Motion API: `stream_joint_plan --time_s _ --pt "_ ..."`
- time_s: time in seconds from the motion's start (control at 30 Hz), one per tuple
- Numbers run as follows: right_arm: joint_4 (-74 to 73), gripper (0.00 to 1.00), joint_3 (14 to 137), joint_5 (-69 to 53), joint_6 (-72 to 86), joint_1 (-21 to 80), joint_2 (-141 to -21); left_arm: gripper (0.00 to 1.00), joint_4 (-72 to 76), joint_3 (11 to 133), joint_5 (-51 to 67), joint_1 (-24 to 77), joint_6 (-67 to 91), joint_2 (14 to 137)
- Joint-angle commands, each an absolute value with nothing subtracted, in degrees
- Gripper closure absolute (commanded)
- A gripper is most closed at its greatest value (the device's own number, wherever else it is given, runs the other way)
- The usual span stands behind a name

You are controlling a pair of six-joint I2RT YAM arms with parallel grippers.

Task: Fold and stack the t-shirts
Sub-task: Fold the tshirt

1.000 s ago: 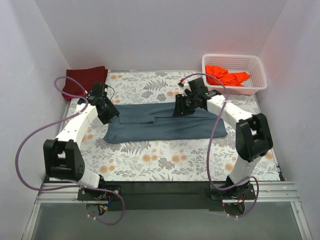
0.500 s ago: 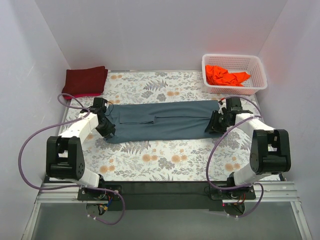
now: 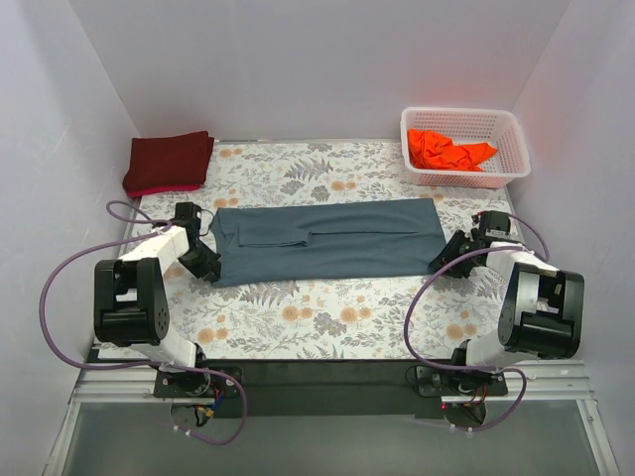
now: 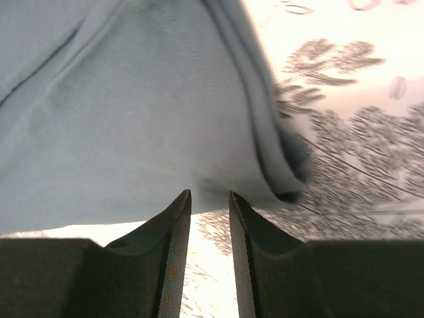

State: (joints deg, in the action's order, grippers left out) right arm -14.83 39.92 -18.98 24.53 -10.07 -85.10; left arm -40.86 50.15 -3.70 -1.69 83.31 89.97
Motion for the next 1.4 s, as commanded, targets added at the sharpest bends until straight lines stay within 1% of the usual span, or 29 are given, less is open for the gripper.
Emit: stream_joint_plan --time_s 0.0,0.07,0.17,0.2,0.23,0.27,0.3,0.33,0.37,0.4,0.43,0.47,0.5,0.53,0.57,0.6,0.77,0.8,0.87,1.1,1.37 --pt "-17.31 0.64 39.37 -13.18 23.82 -11.25 -82.54 0.9 -39.55 47.37 -6.5 -3.42 83.06 91.59" --pt "-18.54 0.63 40.6 -14.06 23.12 -11.25 -81.57 0.89 -40.16 48.77 -6.94 -3.95 82.71 90.62" --pt "-20.12 0.62 44.99 -14.86 19.52 -9.06 -80.6 0.82 -42.53 52.1 -6.77 -3.96 81.83 88.61" --pt "-20.65 0.62 46.83 -14.59 17.34 -6.36 -80.77 0.79 -42.89 52.99 -6.68 -3.87 81.57 87.98" --pt "-20.92 0.62 49.98 -14.07 16.18 -4.68 -80.95 0.73 -43.24 53.87 -6.59 -3.95 80.87 87.37" --pt "-21.0 0.62 52.01 -12.32 15.04 -2.66 -81.12 0.7 -44.03 54.92 -6.77 -3.87 80.6 86.15" --pt "-21.01 0.62 53.77 -11.09 13.64 2.15 -81.56 0.68 -44.56 56.85 -7.03 -3.87 80.25 85.7" --pt "-21.01 0.62 57.79 -9.94 10.49 4.63 -82.08 0.63 -45.08 58.0 -7.29 -3.87 80.16 85.26" --pt "-21.01 0.62 59.75 -7.5 8.46 7.01 -83.66 0.6 -46.13 58.96 -7.73 -3.87 79.72 84.56" --pt "-21.09 0.62 61.59 -6.77 6.61 11.47 -84.8 0.57 -46.58 60.8 -8.43 -3.87 79.37 84.12" --pt "-21.27 0.61 65.87 -6.33 2.42 13.51 -86.03 0.48 -47.02 61.52 -9.05 -3.95 79.19 83.68" --pt "-21.53 0.61 67.74 -5.2 0.55 15.45 -88.66 0.46 -47.63 62.13 -9.57 -3.96 78.49 83.32" --pt "-21.71 0.61 69.76 -4.75 -1.47 19.12 -90.07 0.42 -47.98 62.83 -10.19 -3.87 78.14 82.45" --pt "-21.97 0.61 71.53 -4.4 -3.58 20.73 -91.48 0.4 -48.25 63.62 -10.37 -3.95 77.79 82.09" --pt "-22.06 0.61 74.5 -3.09 -7.0 22.22 -92.71 0.35 -48.51 63.98 -10.55 -3.87 77.52 81.57" --pt "-22.06 0.61 75.75 -2.47 -8.68 24.85 -95.33 0.34 -48.69 63.98 -10.55 -3.87 77.08 80.61" --pt "-23.2 0.6 82.08 -1.06 -14.76 29.96 -103.77 0.3 -47.99 61.1 -9.23 -3.87 75.68 78.05" --pt "-23.55 0.6 84.0 -0.97 -16.24 31.36 -104.84 0.27 -48.16 60.48 -9.05 -3.87 75.33 77.79" --pt "-24.34 0.6 85.42 1.56 -18.01 32.95 -107.39 0.25 -48.34 58.72 -8.18 -3.87 74.97 77.35" --pt "-25.4 0.6 88.86 5.88 -21.44 37.17 -115.21 0.24 -49.13 56.16 -6.86 -3.78 74.36 75.15" --pt "-25.49 0.62 89.82 8.52 -22.41 39.02 -118.38 0.25 -49.31 55.37 -6.68 -3.34 74.27 74.97"
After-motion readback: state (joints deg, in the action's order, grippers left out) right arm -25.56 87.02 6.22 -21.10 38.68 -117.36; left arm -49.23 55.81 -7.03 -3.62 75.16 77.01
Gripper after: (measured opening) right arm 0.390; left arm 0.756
